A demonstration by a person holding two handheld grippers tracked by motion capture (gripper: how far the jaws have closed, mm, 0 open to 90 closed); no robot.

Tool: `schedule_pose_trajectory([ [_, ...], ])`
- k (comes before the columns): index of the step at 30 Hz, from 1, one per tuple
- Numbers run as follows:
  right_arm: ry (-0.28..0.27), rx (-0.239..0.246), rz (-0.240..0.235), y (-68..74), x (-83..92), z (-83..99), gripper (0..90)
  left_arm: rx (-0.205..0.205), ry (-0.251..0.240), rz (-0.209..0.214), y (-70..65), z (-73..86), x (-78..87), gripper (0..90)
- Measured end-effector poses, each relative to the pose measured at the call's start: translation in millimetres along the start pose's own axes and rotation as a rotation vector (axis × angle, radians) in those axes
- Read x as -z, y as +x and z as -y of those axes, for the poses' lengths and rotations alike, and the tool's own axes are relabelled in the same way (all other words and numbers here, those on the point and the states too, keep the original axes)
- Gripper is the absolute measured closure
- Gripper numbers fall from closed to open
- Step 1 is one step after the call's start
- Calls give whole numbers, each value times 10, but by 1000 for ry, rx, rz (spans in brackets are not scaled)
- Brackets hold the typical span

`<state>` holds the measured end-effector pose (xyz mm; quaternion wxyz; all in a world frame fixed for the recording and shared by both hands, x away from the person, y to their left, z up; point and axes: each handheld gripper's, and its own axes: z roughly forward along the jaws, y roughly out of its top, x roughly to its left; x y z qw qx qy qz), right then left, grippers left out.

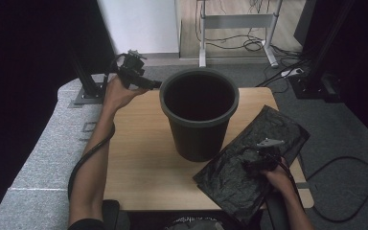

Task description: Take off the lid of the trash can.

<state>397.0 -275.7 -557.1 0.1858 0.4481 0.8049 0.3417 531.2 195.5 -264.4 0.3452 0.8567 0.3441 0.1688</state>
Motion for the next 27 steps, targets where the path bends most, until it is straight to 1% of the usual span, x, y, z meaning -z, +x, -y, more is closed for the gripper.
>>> schedule_pose_trajectory([
  [1,0,0,0,0,0,0,0,-1,-1,6,-6,-36,-2,70],
  [2,0,0,0,0,0,0,0,-4,-2,22,-22,-105,-24,78],
  [3,0,0,0,0,0,0,0,-4,-2,22,-22,-105,-24,81],
  [5,0,0,0,0,0,0,0,-10,9,26,-48,-168,-65,84],
  [6,0,0,0,0,0,0,0,-15,20,36,-72,-217,-120,95],
  [7,0,0,0,0,0,0,0,-15,20,36,-72,-217,-120,115],
  [8,0,0,0,0,0,0,0,-18,28,44,-81,-237,-149,115],
  [10,0,0,0,0,0,0,0,-24,36,63,-97,-269,-214,170],
  [11,0,0,0,0,0,0,0,-27,40,65,-106,-283,-246,170],
  [12,0,0,0,0,0,0,0,-29,40,74,-117,-304,-313,208],
  [13,0,0,0,0,0,0,0,-29,40,74,-117,-304,-313,223],
  [14,0,0,0,0,0,0,0,-33,48,84,-126,-322,-377,245],
  [15,0,0,0,0,0,0,0,-33,48,84,-126,-322,-377,270],
  [16,0,0,0,0,0,0,0,-35,54,86,-133,-331,-410,270],
  [18,0,0,0,0,0,0,0,-40,67,81,-153,-350,-478,324],
  [19,0,0,0,0,0,0,0,-43,74,79,-162,-360,-501,384],
  [22,0,0,0,0,0,0,0,-43,82,85,-187,-387,-552,518],
  [23,0,0,0,0,0,0,0,-45,89,79,-198,-400,-572,558],
  [25,0,0,0,0,0,0,0,-48,98,68,-217,-414,-590,658],
  [26,0,0,0,0,0,0,0,-48,105,57,-232,-424,-602,748],
  [27,0,0,0,0,0,0,0,-48,105,57,-232,-424,-602,754],
])
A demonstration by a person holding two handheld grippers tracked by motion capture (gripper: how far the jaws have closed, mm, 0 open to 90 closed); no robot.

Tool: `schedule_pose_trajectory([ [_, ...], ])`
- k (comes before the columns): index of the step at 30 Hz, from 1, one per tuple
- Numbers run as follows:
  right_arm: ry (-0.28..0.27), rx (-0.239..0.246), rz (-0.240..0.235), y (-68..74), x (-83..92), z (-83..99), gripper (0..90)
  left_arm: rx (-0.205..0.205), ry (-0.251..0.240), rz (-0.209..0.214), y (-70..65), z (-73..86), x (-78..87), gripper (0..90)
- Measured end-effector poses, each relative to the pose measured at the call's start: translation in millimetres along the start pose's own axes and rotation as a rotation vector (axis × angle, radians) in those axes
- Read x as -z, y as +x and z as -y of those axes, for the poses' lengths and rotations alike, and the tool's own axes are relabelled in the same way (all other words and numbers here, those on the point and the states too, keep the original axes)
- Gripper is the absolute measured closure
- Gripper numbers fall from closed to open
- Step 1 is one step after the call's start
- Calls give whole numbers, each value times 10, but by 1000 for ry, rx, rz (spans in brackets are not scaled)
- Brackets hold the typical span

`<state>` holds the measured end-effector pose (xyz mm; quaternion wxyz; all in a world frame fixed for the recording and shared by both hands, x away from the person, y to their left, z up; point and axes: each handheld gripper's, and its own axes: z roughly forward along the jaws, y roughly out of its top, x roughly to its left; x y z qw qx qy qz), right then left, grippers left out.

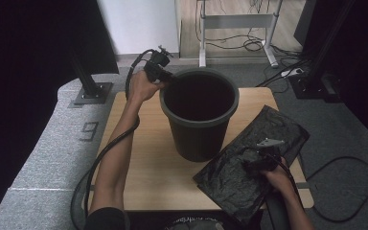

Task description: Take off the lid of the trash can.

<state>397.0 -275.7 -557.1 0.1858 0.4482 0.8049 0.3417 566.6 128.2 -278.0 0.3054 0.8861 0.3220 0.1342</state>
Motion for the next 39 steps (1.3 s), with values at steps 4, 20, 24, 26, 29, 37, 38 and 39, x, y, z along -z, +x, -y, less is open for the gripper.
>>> schedule_pose_trajectory([
  [4,0,0,0,0,0,0,0,13,14,-14,-19,-24,2,765],
  [20,0,-1,-1,1,0,0,0,23,45,-36,-60,-88,19,774],
  [24,0,-1,-1,1,0,0,0,58,-29,-8,-37,-115,158,778],
  [26,0,-1,-1,1,0,0,0,27,17,-51,-78,-143,175,778],
  [29,1,0,-1,1,0,0,0,40,18,-42,-90,-149,185,778],
  [37,0,0,0,1,0,0,0,93,15,11,-28,-122,182,780],
  [38,0,0,0,1,0,0,0,101,8,20,-20,-120,189,780],
  [39,0,-1,-1,1,0,0,0,114,6,25,-16,-120,193,780],
])
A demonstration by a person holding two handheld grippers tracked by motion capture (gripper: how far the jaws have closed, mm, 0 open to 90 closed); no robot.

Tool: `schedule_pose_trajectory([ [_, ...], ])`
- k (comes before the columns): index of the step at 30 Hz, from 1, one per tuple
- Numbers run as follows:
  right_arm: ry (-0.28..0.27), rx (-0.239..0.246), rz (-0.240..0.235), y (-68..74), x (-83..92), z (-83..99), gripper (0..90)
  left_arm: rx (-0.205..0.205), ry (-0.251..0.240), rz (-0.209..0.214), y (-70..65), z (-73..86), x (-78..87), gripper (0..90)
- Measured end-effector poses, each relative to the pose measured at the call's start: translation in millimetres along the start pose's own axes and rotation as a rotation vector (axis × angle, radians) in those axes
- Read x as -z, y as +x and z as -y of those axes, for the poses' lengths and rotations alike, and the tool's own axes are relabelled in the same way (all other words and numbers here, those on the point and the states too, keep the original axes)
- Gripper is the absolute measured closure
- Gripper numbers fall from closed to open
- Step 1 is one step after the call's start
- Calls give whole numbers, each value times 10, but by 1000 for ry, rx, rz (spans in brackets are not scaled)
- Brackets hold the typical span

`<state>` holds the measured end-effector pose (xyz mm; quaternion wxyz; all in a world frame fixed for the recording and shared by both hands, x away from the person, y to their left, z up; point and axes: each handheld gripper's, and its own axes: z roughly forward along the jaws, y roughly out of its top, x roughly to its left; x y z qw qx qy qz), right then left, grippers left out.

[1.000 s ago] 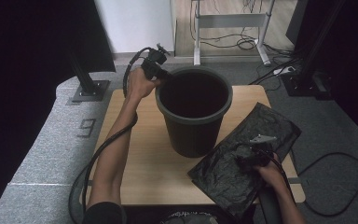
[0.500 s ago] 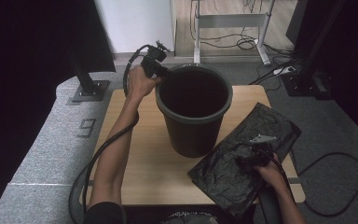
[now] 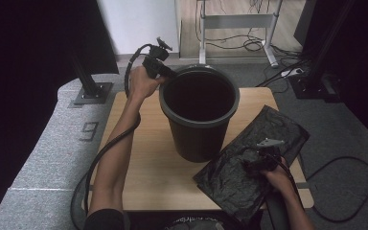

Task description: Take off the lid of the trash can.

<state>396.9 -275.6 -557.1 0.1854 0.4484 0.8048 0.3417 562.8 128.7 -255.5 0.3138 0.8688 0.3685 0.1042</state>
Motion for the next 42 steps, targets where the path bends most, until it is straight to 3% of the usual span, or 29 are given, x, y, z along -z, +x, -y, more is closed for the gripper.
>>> schedule_pose_trajectory([
  [12,0,0,0,0,0,0,0,100,1,94,88,39,20,788],
  [16,0,0,0,0,0,0,0,143,-14,147,136,58,47,789],
  [26,0,1,0,0,0,0,0,187,-33,215,184,62,115,789],
  [33,0,0,0,0,0,0,0,196,-19,219,187,53,176,789],
  [36,0,1,1,-1,0,0,0,204,-24,251,196,51,217,792],
  [39,0,1,1,-1,0,0,0,205,-45,241,197,53,281,790],
  [40,0,1,1,-1,0,0,0,193,-41,215,191,58,312,790],
  [41,0,1,1,-1,0,0,0,193,-41,215,191,58,312,789],
  [42,0,1,1,-1,0,0,0,183,-35,181,189,70,331,788],
])
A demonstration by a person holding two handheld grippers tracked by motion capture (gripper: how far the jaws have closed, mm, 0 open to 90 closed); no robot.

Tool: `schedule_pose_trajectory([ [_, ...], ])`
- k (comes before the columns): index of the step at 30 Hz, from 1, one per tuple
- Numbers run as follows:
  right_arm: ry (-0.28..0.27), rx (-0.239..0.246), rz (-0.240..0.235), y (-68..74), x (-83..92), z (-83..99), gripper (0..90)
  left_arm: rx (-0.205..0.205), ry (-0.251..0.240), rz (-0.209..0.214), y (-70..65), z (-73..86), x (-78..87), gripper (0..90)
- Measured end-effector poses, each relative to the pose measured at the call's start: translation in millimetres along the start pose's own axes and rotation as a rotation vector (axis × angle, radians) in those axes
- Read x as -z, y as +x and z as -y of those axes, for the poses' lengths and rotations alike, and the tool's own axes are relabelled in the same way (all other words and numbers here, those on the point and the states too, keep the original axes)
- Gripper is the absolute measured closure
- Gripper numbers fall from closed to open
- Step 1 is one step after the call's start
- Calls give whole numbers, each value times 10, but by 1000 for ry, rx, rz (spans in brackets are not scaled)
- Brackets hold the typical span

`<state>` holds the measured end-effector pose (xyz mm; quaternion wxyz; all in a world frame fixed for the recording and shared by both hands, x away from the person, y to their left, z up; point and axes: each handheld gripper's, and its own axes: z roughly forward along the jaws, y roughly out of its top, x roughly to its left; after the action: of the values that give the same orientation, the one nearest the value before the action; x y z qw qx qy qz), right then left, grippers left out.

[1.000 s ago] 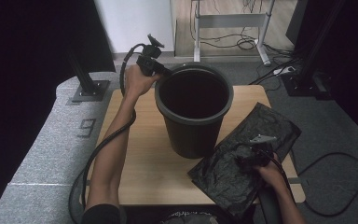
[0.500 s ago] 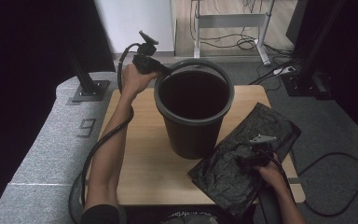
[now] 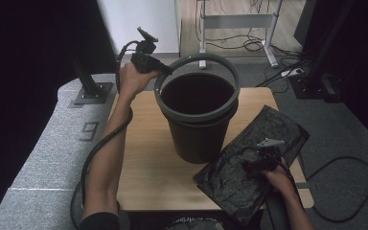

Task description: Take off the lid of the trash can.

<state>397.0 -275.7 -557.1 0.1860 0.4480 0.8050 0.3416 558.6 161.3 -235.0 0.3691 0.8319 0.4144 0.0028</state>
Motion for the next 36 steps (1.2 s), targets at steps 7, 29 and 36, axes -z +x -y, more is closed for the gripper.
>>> schedule_pose_trajectory([
  [7,0,0,0,0,0,0,0,-9,-13,-55,29,64,55,782],
  [29,0,0,0,3,2,2,0,25,-11,-165,330,446,423,775],
  [36,0,0,1,5,2,2,0,42,-15,-182,434,576,531,775],
])
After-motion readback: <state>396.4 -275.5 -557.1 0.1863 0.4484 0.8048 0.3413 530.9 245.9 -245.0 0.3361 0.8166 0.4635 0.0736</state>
